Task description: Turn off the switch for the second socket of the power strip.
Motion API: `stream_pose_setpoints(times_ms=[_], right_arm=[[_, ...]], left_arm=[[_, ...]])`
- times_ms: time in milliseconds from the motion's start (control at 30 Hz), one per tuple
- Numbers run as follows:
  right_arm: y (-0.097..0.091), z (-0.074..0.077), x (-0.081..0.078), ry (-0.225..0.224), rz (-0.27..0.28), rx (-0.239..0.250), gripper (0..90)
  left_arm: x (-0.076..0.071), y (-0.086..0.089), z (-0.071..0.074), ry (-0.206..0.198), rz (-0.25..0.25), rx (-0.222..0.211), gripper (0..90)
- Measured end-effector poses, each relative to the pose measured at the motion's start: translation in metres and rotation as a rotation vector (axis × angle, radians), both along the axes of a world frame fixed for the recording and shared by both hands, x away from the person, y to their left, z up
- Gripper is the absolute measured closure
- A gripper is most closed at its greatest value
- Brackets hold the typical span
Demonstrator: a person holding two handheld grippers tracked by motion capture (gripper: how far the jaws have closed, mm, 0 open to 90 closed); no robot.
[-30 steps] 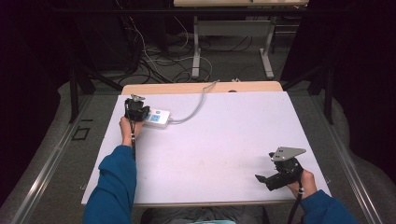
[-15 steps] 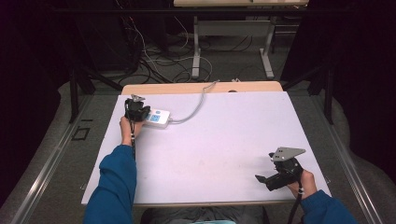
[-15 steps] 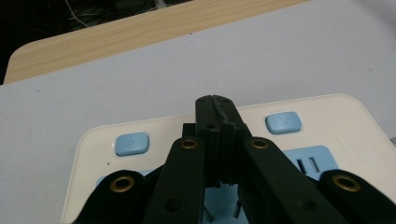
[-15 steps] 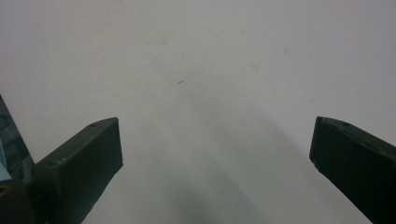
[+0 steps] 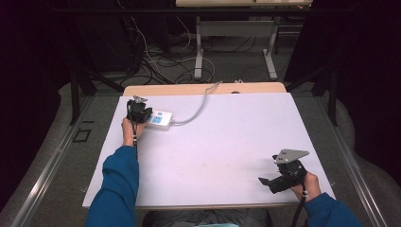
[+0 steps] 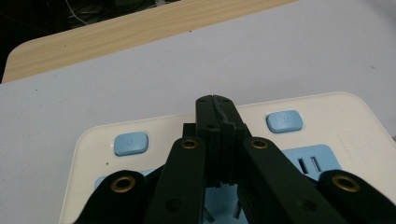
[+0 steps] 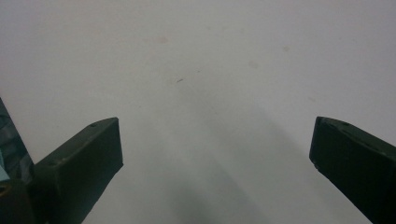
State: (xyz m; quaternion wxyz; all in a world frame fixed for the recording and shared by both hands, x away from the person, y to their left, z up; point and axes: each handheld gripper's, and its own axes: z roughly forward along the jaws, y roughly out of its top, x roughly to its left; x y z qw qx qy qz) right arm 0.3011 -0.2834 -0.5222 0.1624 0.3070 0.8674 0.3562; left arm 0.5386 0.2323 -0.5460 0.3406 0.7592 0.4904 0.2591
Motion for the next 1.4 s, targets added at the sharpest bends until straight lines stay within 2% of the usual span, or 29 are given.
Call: stream_pose_setpoints(times_ms=[67,167,200,267,367,567,600,733,767,800,867,1033,1133,1300,1333,1400], right_arm=[[0.0002,0.0001,-0.0002,-0.006,0.001,0.000,2.0],[0.0001,-0.0001,0.0001,-0.012,-0.005,-0.003,2.0],[0.0002,-0.0002,-0.0001,0.003,-0.003,0.001,2.0],[0.0002,0.0000,-0.0001,-0.008,-0.001,0.000,2.0],[-0.0003,0.0004,-0.0001,0.001,0.004,-0.003,2.0],[0.0002,-0.0002,-0.0003,0.000,-0.002,0.002,2.0],[0.0002,0.0004,-0.0004,0.010,-0.001,-0.007,2.1],[-0.0002,0.0000,0.0003,-0.002,0.005,-0.004,2.0],[0.0003,0.0004,-0.0003,0.011,-0.002,-0.006,2.1],[0.0003,0.0004,-0.0003,0.011,-0.002,-0.006,2.1],[0.0007,-0.0006,0.0002,-0.004,-0.001,-0.001,2.1],[0.0002,0.0003,-0.0004,0.011,0.001,-0.007,2.1],[0.0004,-0.0005,0.0002,-0.007,0.004,-0.002,2.1],[0.0004,-0.0006,0.0003,-0.004,0.009,-0.004,2.1],[0.0004,-0.0006,0.0003,-0.004,0.009,-0.004,2.1],[0.0005,-0.0006,0.0004,-0.005,0.013,-0.005,2.1]], left_arm=[[-0.0001,-0.0013,-0.0007,-0.010,0.008,0.001,90.0],[0.0003,-0.0002,0.0003,0.002,-0.001,0.001,90.0],[0.0004,-0.0001,0.0003,0.002,0.000,0.001,90.0],[0.0004,-0.0008,-0.0003,-0.005,0.005,-0.001,90.0],[0.0003,-0.0009,-0.0003,-0.006,0.008,-0.002,90.0],[0.0001,0.0010,-0.0001,0.006,0.004,-0.016,90.0],[0.0003,0.0005,-0.0007,-0.004,0.007,-0.016,90.0],[0.0003,-0.0008,-0.0002,-0.005,0.007,-0.001,90.0],[0.0002,-0.0001,0.0002,0.004,0.006,-0.005,90.0],[0.0003,0.0001,-0.0008,-0.006,0.009,-0.017,90.0],[0.0000,0.0005,-0.0009,-0.001,0.013,-0.026,90.0],[0.0003,0.0000,-0.0005,-0.003,0.012,-0.014,90.0],[0.0004,0.0004,-0.0006,-0.004,0.010,-0.018,90.0],[0.0003,0.0003,-0.0005,-0.002,0.011,-0.018,90.0],[0.0000,0.0008,0.0006,0.012,0.002,-0.017,90.0],[0.0000,-0.0004,-0.0001,0.001,0.008,-0.014,90.0]])
